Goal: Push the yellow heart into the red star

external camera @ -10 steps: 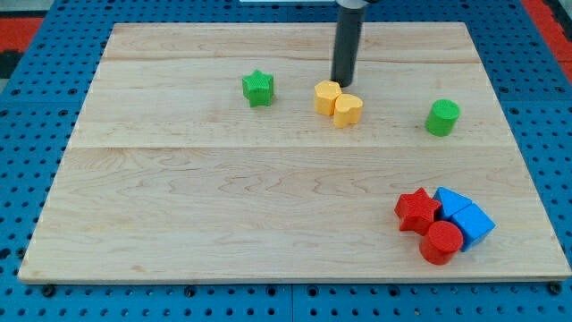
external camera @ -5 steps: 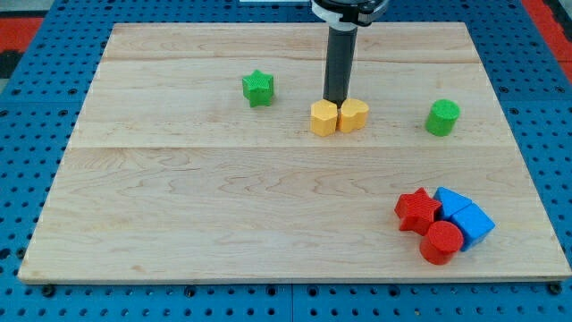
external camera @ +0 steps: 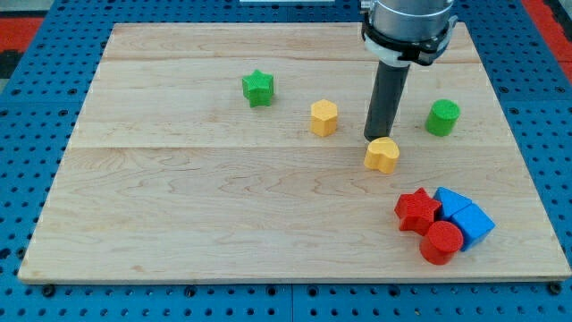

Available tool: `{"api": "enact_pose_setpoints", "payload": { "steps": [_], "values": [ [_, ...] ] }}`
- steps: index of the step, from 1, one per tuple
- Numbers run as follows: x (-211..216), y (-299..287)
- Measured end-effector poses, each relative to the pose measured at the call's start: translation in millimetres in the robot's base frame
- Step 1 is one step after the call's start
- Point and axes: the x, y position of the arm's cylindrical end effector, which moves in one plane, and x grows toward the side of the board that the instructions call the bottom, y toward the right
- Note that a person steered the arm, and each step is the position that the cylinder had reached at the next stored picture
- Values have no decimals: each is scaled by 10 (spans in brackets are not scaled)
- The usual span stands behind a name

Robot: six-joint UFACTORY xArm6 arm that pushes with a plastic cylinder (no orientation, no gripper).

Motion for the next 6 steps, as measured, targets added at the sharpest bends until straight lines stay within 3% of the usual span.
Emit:
{"api": "enact_pose_setpoints", "payload": {
  "steps": [2, 6],
  "values": [
    [362, 31],
    [555, -40]
  ]
}}
